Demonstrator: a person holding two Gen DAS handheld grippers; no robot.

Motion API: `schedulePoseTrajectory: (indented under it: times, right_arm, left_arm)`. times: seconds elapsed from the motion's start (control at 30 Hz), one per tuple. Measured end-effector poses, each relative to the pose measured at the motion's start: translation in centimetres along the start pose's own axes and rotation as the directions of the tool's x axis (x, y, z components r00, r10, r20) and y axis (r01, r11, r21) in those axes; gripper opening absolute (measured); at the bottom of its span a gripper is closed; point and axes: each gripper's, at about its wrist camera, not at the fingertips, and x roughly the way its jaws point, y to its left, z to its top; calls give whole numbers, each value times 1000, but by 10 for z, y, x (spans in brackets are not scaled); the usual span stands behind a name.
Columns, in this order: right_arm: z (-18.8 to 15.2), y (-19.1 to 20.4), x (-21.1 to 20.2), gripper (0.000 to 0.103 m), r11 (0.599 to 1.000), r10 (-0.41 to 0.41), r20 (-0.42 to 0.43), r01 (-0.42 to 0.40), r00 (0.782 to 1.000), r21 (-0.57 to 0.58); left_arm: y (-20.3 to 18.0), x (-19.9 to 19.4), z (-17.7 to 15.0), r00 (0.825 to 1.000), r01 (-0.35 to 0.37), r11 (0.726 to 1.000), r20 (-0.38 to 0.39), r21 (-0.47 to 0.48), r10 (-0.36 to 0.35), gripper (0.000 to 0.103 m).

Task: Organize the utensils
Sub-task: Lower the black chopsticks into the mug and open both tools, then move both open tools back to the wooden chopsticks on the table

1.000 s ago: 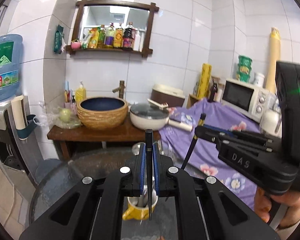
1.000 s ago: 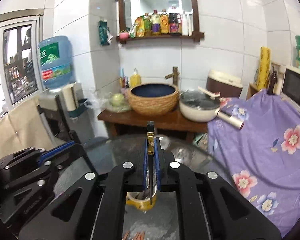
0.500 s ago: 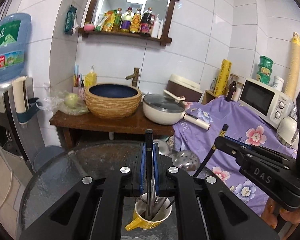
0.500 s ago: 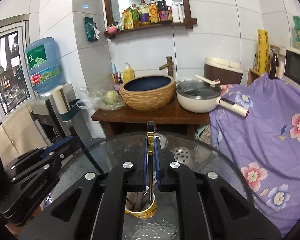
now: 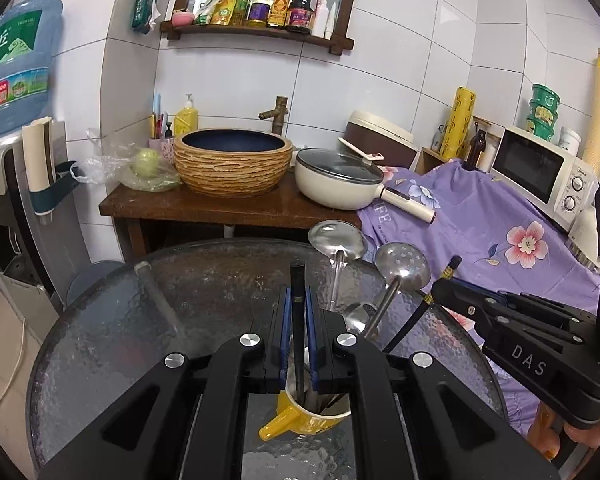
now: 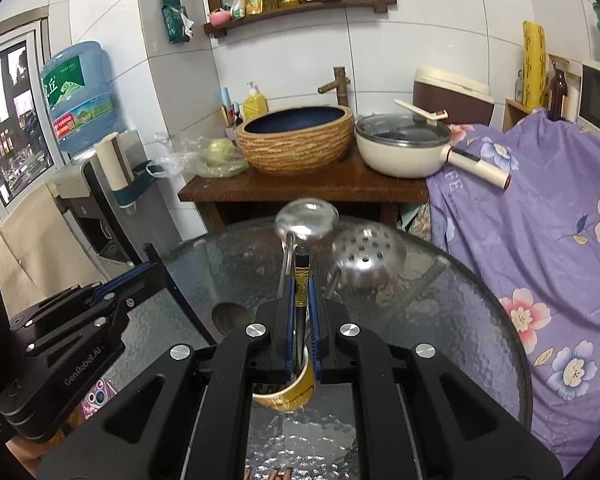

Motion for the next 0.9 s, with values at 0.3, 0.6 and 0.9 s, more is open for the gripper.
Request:
schedulePoseTrajectory:
  times: [0.3, 0.6, 0.9]
  right_arm:
    - [-4, -8, -1, 8, 1000, 1, 11, -1, 1000, 20]
    - [-21, -20, -20, 40, 997, -34, 47, 31, 998, 71]
    - [-120, -6, -24, 47, 1000, 9, -124, -7, 992, 16]
  left_arm:
    - [1, -4, -2, 1000, 7, 1000, 11, -5, -7, 29]
    - [11, -36, -15, 995, 1, 1000, 97, -21, 1, 60]
    - [10, -62, -92, 999, -1, 999, -32, 51, 3, 96]
